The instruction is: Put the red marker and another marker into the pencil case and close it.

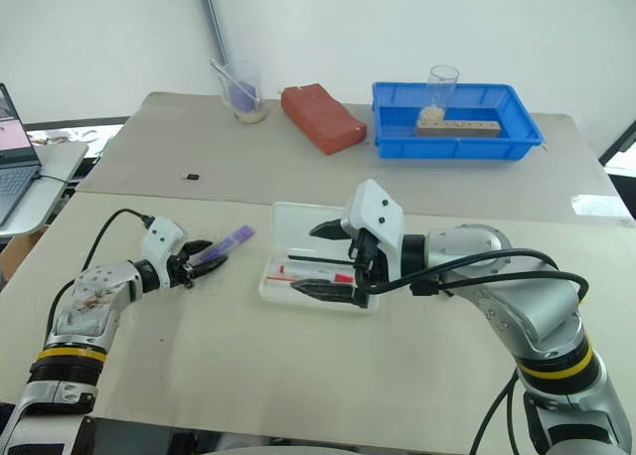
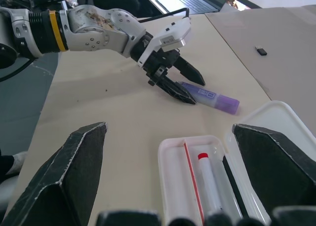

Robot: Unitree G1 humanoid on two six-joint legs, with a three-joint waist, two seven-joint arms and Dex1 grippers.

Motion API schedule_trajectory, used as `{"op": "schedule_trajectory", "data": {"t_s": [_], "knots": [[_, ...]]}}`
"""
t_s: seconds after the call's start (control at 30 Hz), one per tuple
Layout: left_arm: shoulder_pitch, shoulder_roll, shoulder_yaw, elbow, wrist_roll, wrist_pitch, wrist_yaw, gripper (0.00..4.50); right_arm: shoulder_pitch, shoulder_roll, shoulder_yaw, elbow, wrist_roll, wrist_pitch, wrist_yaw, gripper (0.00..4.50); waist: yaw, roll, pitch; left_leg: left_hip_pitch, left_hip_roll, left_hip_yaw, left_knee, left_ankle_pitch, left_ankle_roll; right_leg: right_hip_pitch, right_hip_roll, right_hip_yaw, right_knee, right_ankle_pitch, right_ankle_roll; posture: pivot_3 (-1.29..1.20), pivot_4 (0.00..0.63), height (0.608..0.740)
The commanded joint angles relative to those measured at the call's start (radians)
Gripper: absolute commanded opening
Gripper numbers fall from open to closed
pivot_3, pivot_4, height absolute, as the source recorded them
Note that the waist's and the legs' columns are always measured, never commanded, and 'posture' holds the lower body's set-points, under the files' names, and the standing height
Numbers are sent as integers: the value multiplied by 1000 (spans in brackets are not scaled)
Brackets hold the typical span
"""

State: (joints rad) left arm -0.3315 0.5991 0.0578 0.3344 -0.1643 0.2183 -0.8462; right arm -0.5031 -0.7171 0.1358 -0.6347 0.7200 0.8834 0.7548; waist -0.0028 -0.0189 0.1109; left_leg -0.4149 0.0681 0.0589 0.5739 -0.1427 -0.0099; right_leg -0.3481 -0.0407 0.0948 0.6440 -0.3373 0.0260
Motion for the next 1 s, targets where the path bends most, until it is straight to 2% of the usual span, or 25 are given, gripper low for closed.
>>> {"op": "schedule_trajectory", "data": {"t_s": [0.03, 0.2, 0.37, 0.47, 0.53, 0.63, 0.77, 1.0], "knots": [[-48, 9, -5, 42, 4, -20, -17, 924, -1, -2, -25, -22, 1, -1, -14, 4500, -2, 0, 0, 0, 0, 0, 0, 0, 0, 0, 0, 0, 0, 0, 0, 0, 150, 740], [-96, 42, -43, 2, 20, -42, -87, 948, 14, -25, -55, -31, 1, 3, -30, 4500, -2, 0, 0, -1, 0, 0, 0, 0, 0, -1, 0, 0, 0, 0, 0, 0, 150, 740], [-84, 196, -54, -296, -82, 83, -303, 948, 108, -89, -126, -59, 9, -2, -30, 4500, -8, -1, 0, -7, 1, 0, 0, 0, 0, -3, 1, 0, 0, 0, 0, 0, 150, 740], [-62, 295, -72, -426, -133, 137, -417, 948, 171, -118, -146, -67, -7, -23, -24, 4500, -11, 2, -1, -5, 1, 1, 0, 0, 0, -1, 1, 1, -1, 0, 0, 0, 150, 740], [-65, 325, -91, -492, -161, 154, -467, 948, 201, -127, -157, -65, -14, -32, -24, 4500, -13, 3, -1, -3, 0, 2, -1, 0, 0, -1, 1, 2, -1, 0, 0, 0, 150, 740], [-85, 316, -125, -533, -161, 144, -483, 948, 222, -131, -164, -57, -23, -43, -22, 4500, -12, 3, -1, -1, 0, 2, -1, 0, 0, -1, 1, 1, -1, -1, -1, 0, 150, 740], [-138, 186, -237, -512, -73, 43, -412, 948, 268, -145, -175, -37, -57, -75, -5, 4500, 1, 2, -1, -1, 0, 1, 0, 0, 0, -1, 1, 1, -2, -1, 0, 0, 150, 740], [-145, 84, -336, -413, 14, -92, -398, 948, 298, -145, -189, -38, -78, -90, 4, 4500, -11, 1, -1, -2, 0, 0, 1, 0, 0, 2, 2, 2, -2, -1, 0, 0, 150, 740]]}}
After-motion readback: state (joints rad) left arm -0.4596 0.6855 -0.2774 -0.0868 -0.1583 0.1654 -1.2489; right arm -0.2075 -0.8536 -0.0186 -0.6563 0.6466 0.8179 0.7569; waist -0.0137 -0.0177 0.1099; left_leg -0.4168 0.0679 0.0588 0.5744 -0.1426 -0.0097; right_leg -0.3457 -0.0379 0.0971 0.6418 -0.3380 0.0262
